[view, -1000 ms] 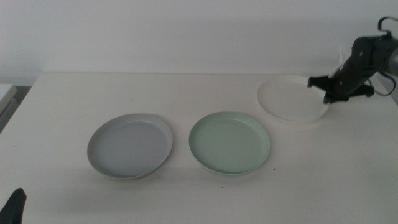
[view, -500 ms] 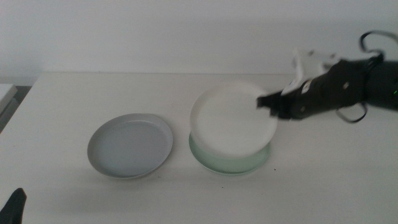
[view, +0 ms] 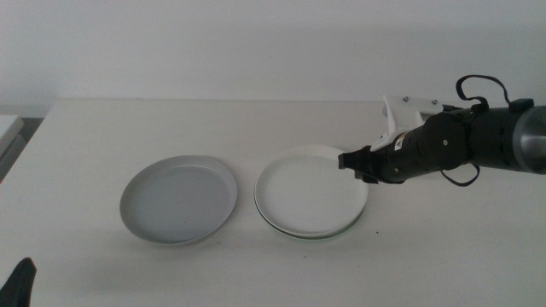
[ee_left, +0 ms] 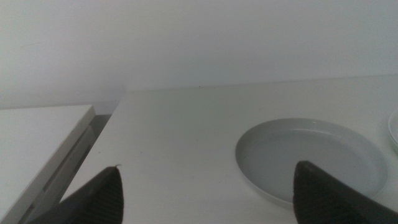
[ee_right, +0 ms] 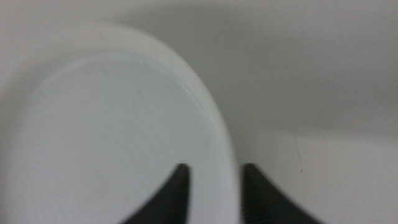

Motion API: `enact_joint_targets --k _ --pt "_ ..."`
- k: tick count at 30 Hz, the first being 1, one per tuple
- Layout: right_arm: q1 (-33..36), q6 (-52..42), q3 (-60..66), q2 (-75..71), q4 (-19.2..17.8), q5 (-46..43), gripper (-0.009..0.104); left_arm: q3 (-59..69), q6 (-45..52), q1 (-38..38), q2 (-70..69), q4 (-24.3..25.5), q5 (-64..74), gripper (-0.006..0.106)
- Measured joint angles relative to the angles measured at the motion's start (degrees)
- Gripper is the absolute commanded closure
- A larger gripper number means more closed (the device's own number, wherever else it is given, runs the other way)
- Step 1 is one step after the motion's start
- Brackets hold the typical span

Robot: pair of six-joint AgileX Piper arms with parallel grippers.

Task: Stack the three bowls on top of each other.

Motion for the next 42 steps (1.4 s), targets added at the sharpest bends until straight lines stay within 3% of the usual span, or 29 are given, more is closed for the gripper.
enact_joint_targets --k 5,8,12,18,21,34,42 --pt "0.0 0.1 0.0 -4.0 -2.0 -0.4 0.024 0.0 0.0 0.0 0.0 0.0 0.0 0.007" --pt "0.0 -1.7 0.0 -9.3 -3.0 0.7 0.012 0.0 0.0 0.0 0.0 0.0 0.0 0.007" --pt "0.1 -10.3 0.3 -20.7 -2.1 7.1 0.012 0.0 0.0 0.0 0.0 0.0 0.0 0.007" --pt "1.8 -26.2 7.9 -41.2 8.1 10.8 0.012 0.0 0.0 0.0 0.0 0.0 0.0 0.007" --pt "2.3 -29.6 12.4 -48.5 10.6 11.7 0.013 0.0 0.0 0.0 0.0 0.0 0.0 0.007" --pt "2.3 -29.1 14.0 -59.1 12.3 14.5 0.013 -0.2 0.0 0.0 0.0 -0.3 0.7 0.007" --pt "2.3 -28.9 14.0 -60.5 12.3 14.7 0.013 -15.4 0.1 0.0 1.6 -7.2 15.1 0.007"
